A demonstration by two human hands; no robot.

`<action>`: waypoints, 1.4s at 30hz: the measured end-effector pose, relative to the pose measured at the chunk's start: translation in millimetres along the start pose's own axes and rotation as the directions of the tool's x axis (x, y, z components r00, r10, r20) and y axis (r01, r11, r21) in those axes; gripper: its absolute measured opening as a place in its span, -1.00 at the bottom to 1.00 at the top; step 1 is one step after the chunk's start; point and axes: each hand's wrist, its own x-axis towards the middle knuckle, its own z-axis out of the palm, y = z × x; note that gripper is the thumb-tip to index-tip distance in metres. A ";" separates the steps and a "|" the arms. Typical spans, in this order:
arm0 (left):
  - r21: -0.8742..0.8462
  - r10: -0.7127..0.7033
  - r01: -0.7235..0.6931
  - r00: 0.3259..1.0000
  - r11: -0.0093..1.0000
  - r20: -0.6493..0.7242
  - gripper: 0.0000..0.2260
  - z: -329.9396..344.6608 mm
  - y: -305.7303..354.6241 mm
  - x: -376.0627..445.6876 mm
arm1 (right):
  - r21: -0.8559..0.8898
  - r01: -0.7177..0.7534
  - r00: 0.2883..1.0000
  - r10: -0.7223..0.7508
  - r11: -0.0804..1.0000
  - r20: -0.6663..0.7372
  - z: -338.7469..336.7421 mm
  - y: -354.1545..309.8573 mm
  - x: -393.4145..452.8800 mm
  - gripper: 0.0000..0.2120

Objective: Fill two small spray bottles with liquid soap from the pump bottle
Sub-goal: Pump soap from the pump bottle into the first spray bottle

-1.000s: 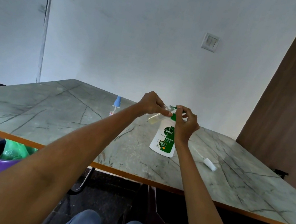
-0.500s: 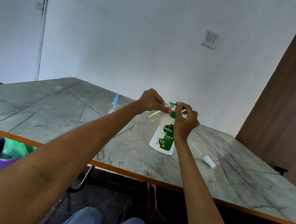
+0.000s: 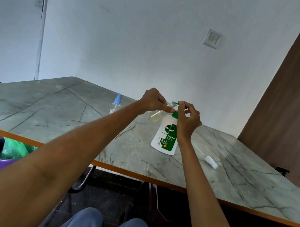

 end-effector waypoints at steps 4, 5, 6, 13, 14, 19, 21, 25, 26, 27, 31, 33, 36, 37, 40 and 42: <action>0.007 0.010 -0.010 1.000 1.000 -0.006 -0.67 2.2 -2.2 0.4 | 0.045 0.006 1.000 -0.006 0.999 0.001 -0.4 -1.1 -1.4 -0.90; 0.010 0.014 -0.014 1.000 1.000 -0.009 -0.67 2.8 -3.0 0.7 | 0.054 0.008 1.000 -0.008 0.998 0.001 -1.0 -1.1 -1.4 -0.91; 0.013 0.016 -0.016 1.000 1.000 -0.013 -0.67 2.7 -3.4 1.2 | 0.063 0.008 1.000 -0.008 0.998 -0.001 -1.2 -1.5 -1.2 -0.91; 0.029 0.023 -0.024 0.999 0.999 0.027 -0.66 0.4 -7.5 2.3 | 0.070 -0.018 1.000 0.016 0.997 0.020 1.3 1.2 -9.5 -0.89; 0.025 0.023 -0.024 0.999 0.999 0.026 -0.67 0.3 -6.8 1.5 | 0.065 -0.023 0.999 0.022 0.998 0.025 1.4 1.0 -9.3 -0.90; 0.017 0.020 -0.020 0.999 1.000 0.025 -0.67 1.2 -4.3 0.2 | 0.046 0.004 0.999 -0.006 0.999 0.041 -6.8 -2.1 -2.7 -0.89; -0.009 0.004 -0.004 1.000 1.000 0.010 -0.67 0.3 -4.1 1.7 | 0.070 -0.022 0.999 0.018 0.997 0.050 -6.9 -4.2 -1.7 -0.88; -0.085 -0.074 0.078 0.996 0.993 0.055 -0.65 -1.1 -4.9 4.2 | 0.103 -0.043 0.998 0.037 0.994 0.053 -4.4 -5.4 -2.3 -0.90; -0.094 -0.092 0.099 0.993 0.991 0.081 -0.64 -1.7 -5.0 4.3 | 0.112 -0.040 0.998 0.034 0.993 0.054 -3.9 -5.2 -2.2 -0.91; -0.097 -0.106 0.116 0.989 0.988 0.103 -0.63 -2.2 -4.9 4.4 | 0.117 -0.041 0.998 0.034 0.992 0.060 -3.5 -5.1 -2.0 -0.92; -0.113 -0.185 0.209 0.964 0.971 0.188 -0.60 -4.2 -1.3 5.8 | 0.126 -0.030 0.995 0.018 0.992 0.093 -4.4 -3.8 0.6 -0.93; -0.121 -0.211 0.241 0.952 0.963 0.220 -0.59 -5.7 0.4 6.4 | 0.123 -0.017 0.995 0.005 0.992 0.097 -5.2 -4.1 1.1 -0.88; -0.125 -0.203 0.231 0.958 0.965 0.202 -0.59 -5.6 -0.2 7.6 | 0.110 -0.023 0.994 0.011 0.994 0.108 -5.5 -4.1 1.2 -0.76; -0.123 -0.199 0.225 0.961 0.967 0.194 -0.59 -5.3 -0.9 8.0 | 0.101 -0.024 0.994 0.012 0.995 0.111 -5.3 -3.5 1.2 -0.75; -0.103 -0.178 0.199 0.967 0.975 0.183 -0.59 -3.7 -3.0 8.9 | 0.070 -0.021 0.995 0.014 0.997 0.101 -4.4 2.5 1.3 -0.87; -0.076 -0.164 0.180 0.970 0.981 0.180 -0.60 -5.0 -3.8 9.2 | 0.064 -0.038 0.995 0.031 0.997 0.100 -3.6 2.8 -1.2 -0.89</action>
